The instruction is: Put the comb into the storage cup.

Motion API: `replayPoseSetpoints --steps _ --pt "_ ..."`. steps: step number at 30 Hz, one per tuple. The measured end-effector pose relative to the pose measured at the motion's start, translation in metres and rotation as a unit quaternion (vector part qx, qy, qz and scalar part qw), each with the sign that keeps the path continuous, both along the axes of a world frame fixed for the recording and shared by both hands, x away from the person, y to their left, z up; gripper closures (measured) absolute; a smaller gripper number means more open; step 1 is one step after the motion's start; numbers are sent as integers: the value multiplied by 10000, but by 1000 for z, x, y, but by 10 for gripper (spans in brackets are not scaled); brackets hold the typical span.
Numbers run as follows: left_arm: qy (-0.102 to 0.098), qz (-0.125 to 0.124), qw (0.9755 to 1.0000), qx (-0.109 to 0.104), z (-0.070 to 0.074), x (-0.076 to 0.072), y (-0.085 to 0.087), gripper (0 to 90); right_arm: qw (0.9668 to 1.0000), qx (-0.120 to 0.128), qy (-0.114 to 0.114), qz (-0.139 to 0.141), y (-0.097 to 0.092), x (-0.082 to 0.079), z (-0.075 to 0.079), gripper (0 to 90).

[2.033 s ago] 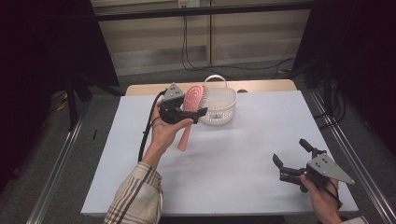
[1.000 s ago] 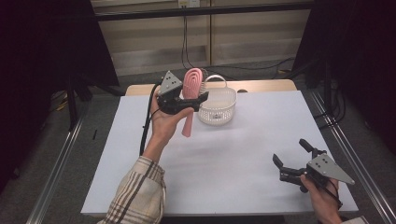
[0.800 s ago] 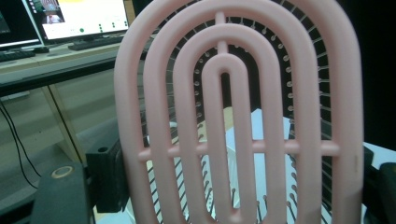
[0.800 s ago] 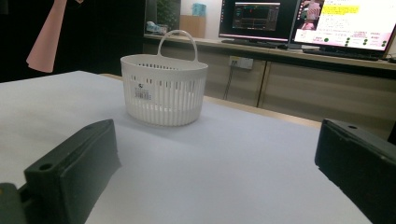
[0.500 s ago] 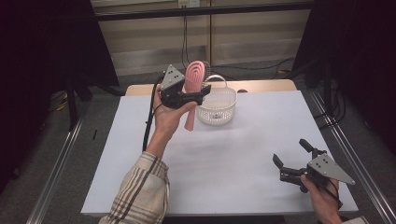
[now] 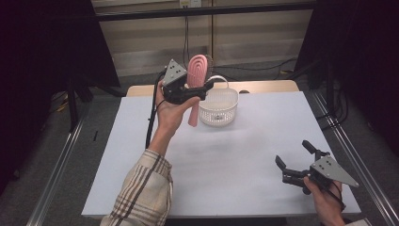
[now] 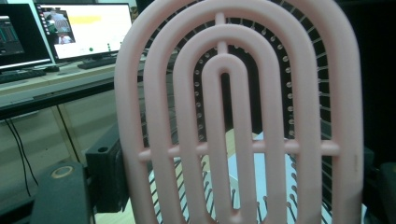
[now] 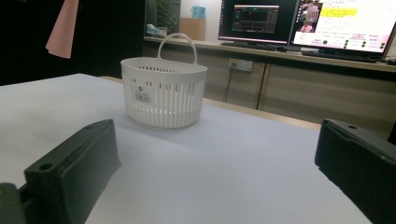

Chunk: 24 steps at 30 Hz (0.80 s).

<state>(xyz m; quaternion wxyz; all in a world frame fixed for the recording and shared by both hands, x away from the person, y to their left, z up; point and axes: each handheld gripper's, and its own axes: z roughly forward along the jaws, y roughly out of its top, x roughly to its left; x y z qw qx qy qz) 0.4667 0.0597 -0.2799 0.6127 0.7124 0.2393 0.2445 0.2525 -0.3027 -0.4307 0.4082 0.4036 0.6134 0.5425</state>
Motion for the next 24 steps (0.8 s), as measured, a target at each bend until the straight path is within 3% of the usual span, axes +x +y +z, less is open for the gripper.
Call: replayPoseSetpoints --steps 24 --pt "-161 77 9998 -75 5 15 -15 210 10000 30 -7 17 0 -1 0 0"
